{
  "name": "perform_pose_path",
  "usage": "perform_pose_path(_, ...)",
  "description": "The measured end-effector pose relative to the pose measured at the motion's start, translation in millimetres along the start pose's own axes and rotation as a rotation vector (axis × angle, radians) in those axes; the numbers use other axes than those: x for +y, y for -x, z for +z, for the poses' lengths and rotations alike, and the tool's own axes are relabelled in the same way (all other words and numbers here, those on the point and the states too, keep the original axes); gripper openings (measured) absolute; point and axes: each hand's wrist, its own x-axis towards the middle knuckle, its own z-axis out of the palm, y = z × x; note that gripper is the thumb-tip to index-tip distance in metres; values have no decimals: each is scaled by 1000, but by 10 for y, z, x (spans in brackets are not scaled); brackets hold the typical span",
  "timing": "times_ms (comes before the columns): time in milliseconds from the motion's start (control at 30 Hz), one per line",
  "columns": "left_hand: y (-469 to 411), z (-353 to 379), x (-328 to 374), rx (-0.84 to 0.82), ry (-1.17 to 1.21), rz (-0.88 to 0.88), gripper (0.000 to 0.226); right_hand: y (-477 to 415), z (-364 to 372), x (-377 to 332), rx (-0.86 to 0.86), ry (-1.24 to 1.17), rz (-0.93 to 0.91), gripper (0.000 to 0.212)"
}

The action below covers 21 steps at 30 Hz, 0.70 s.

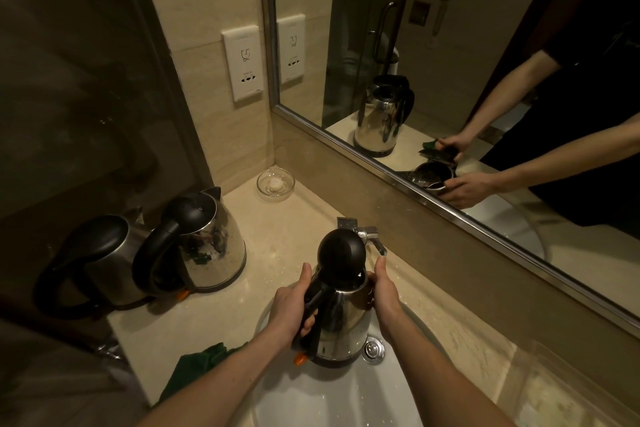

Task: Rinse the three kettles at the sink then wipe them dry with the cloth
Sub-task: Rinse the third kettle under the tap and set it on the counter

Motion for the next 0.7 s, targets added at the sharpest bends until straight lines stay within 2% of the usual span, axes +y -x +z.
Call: perform_pose_path(700,17,-1,23,9,13,-3,65,32,3,-36,-14,-1,25,74)
